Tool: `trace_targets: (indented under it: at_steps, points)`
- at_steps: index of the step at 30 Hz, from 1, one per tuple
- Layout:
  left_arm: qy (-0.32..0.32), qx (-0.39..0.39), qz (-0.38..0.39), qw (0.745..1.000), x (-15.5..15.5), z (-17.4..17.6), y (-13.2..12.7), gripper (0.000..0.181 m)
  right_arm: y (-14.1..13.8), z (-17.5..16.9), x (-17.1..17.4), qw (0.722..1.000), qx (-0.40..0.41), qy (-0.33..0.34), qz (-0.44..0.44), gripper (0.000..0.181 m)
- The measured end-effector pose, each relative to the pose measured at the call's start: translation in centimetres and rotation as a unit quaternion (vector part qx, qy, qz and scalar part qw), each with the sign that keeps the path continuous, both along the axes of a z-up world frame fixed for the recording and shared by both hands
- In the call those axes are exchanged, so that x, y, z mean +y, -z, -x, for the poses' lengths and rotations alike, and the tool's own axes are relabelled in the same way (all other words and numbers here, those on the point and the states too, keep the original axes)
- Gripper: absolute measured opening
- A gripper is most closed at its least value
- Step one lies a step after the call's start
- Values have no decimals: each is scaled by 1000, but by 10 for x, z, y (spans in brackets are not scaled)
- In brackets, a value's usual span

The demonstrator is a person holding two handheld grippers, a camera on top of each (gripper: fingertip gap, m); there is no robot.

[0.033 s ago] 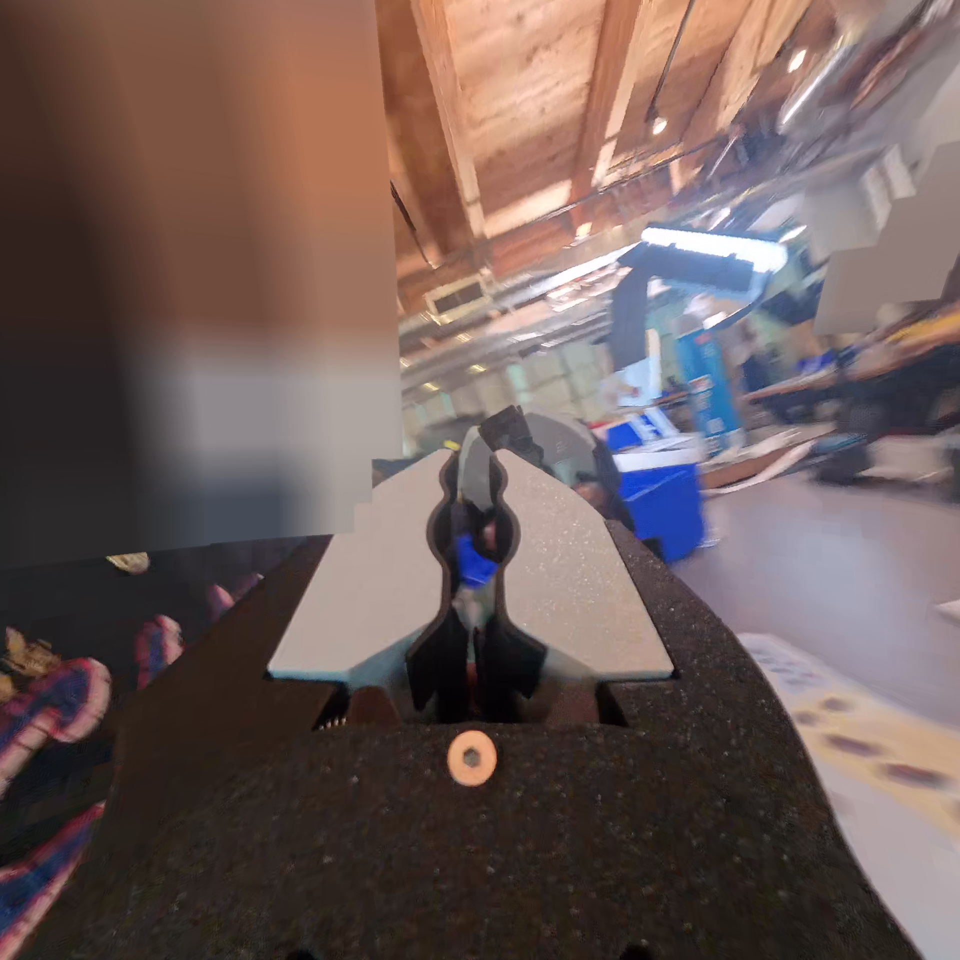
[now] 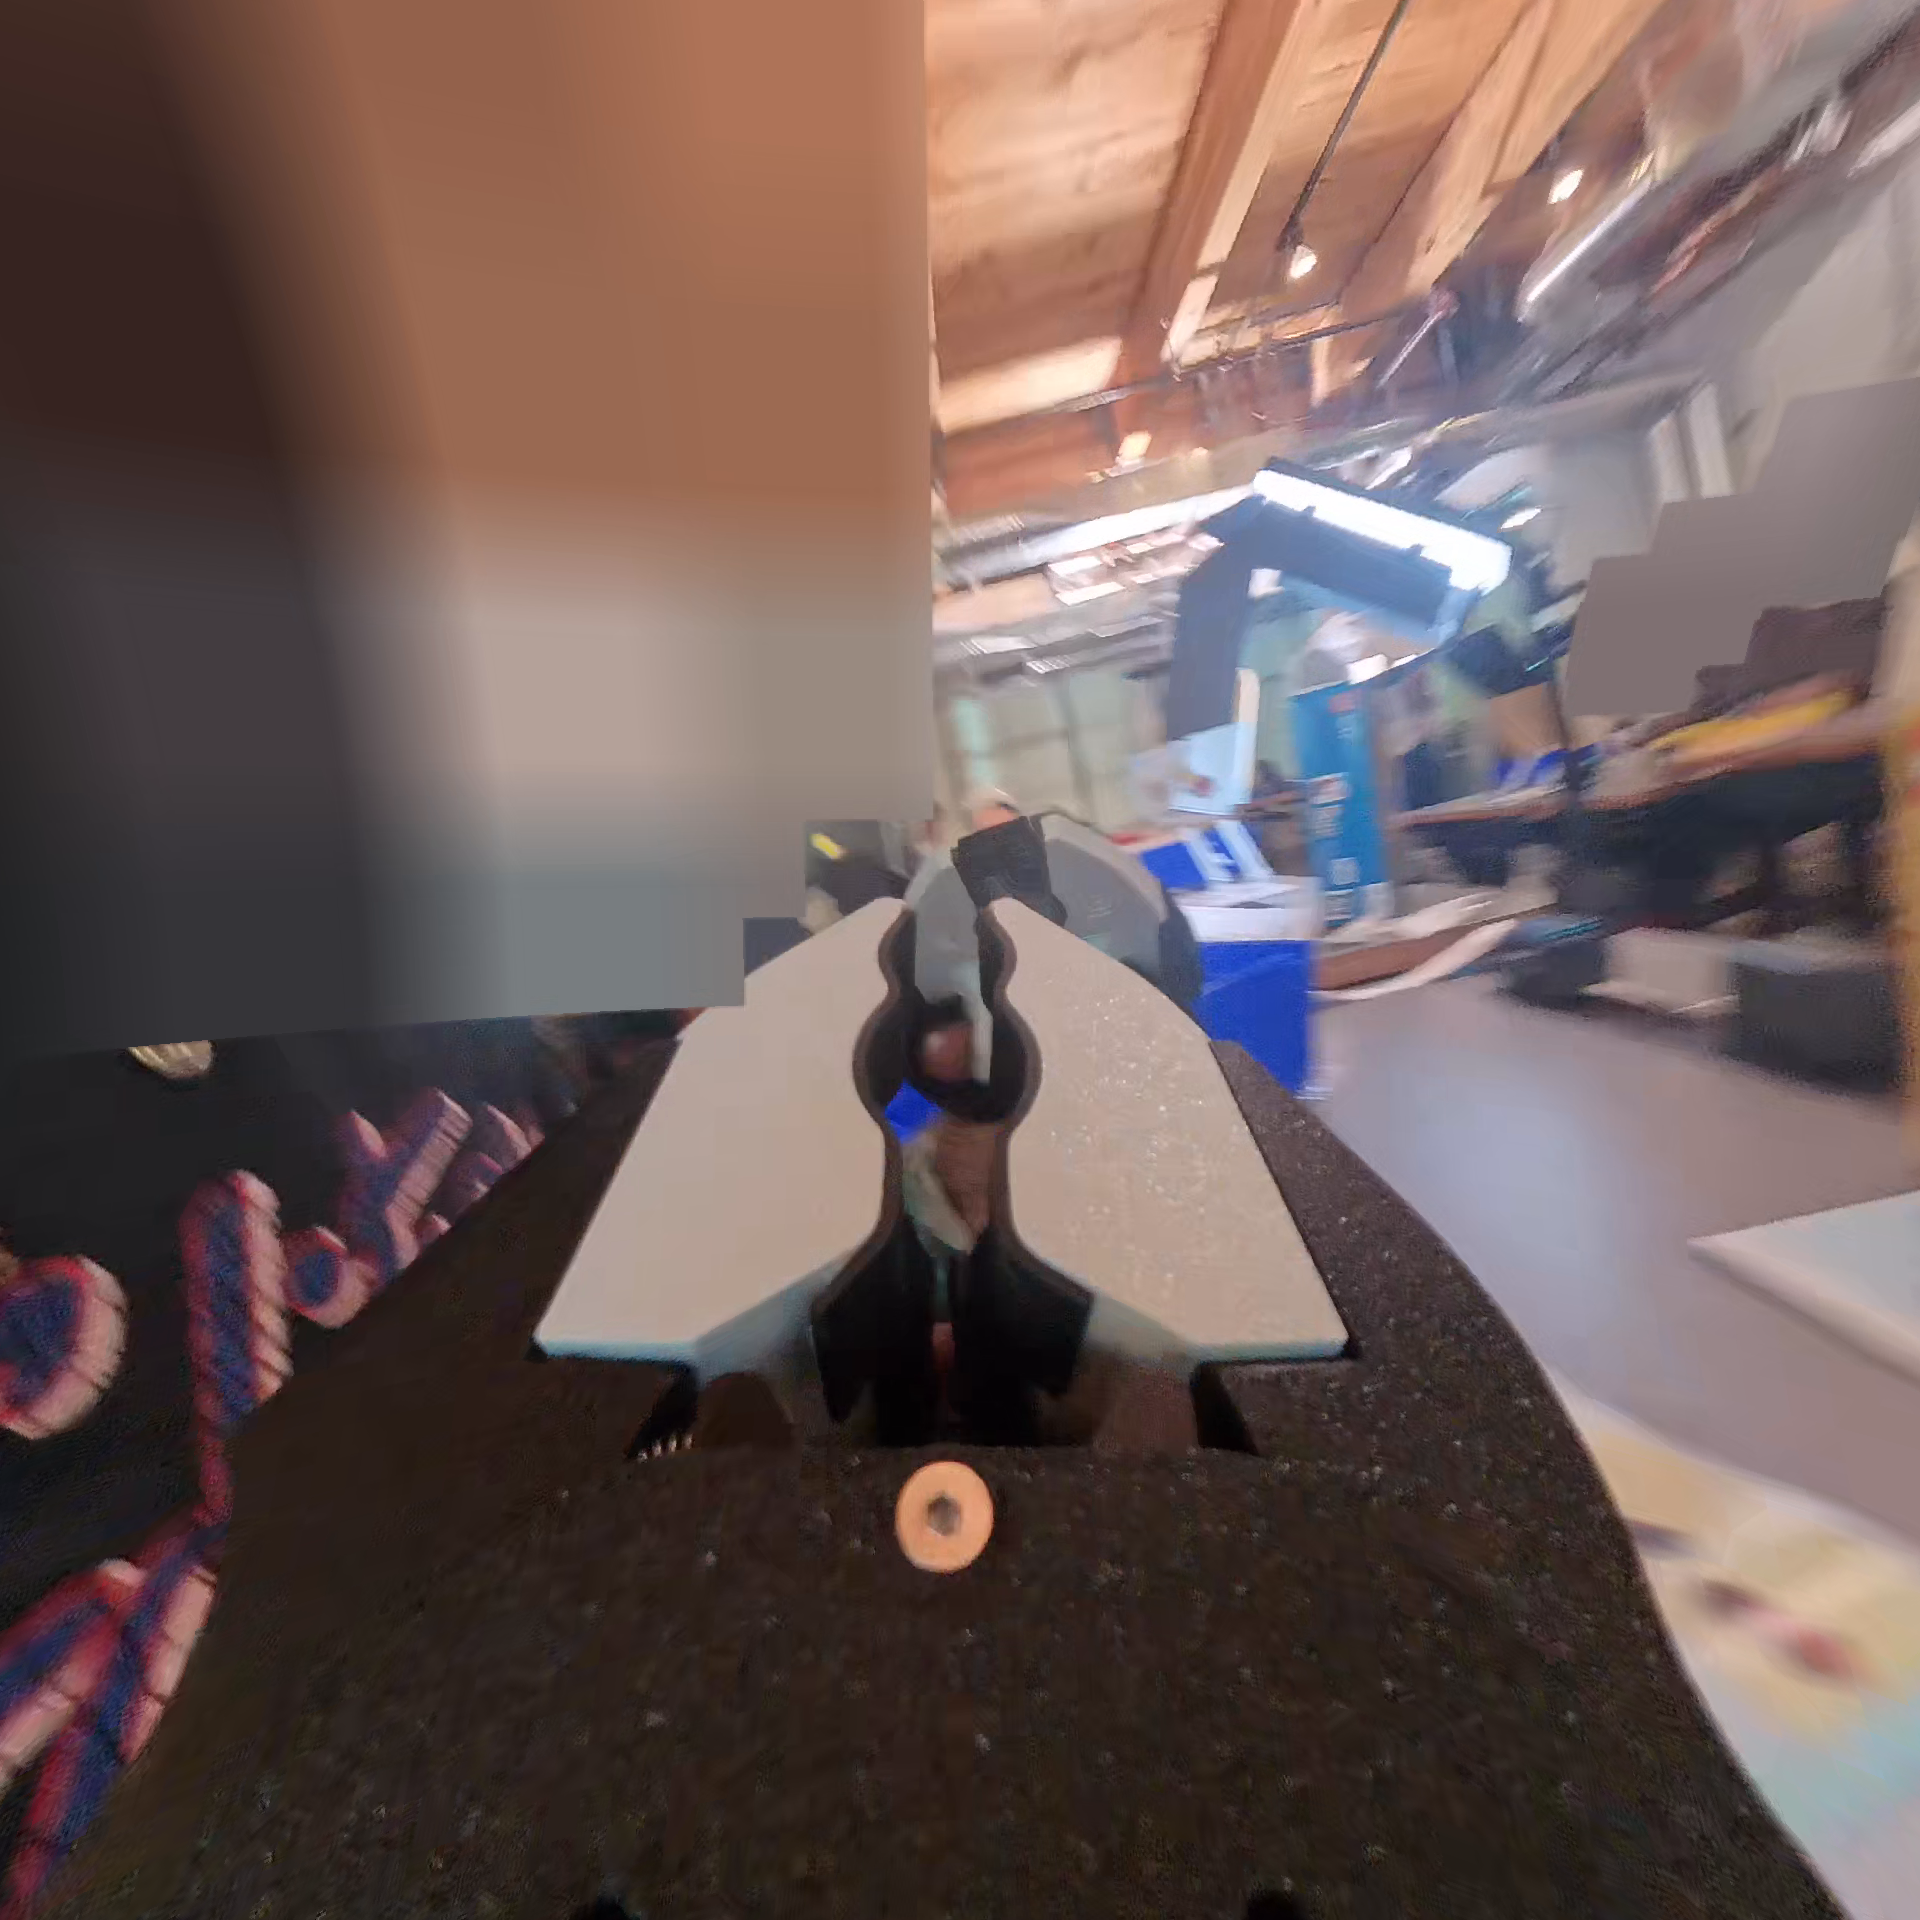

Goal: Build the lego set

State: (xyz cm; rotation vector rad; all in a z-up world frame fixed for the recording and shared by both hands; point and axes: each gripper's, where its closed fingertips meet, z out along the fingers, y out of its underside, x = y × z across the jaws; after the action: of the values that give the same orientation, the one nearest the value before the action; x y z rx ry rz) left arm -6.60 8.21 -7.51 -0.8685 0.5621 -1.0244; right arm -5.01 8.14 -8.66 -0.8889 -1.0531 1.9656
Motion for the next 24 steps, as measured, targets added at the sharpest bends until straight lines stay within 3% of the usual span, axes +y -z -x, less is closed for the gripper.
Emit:
trace_targets:
  at_steps: [2, 5, 7, 10, 12, 17, 24]
  points:
    - [61, -38, 52, 996, -2, 3, 1, 16, 2, -2, 1, 989, -11, 62, -132, 12]
    - [166, -56, 154, 972, -4, -1, 10, 16, 5, -3, 1, 947, -34, 104, -301, 12]
    - [220, -28, 225, 949, -6, -9, 23, 17, 9, -3, -2, 907, -46, 103, -406, 13]
    - [262, 24, 268, 927, -13, -21, 38, 16, 23, -1, -9, 847, -62, 64, -525, 14]
    - [288, 45, 282, 914, -19, -25, 41, 16, 33, -2, -16, 827, -73, 15, -558, 14]
    - [325, 92, 314, 887, -28, -34, 51, 16, 42, -7, -28, 821, -79, -76, -560, 12]
    - [344, 131, 333, 868, -33, -39, 60, 16, 53, -8, -33, 800, -103, -123, -578, 5]
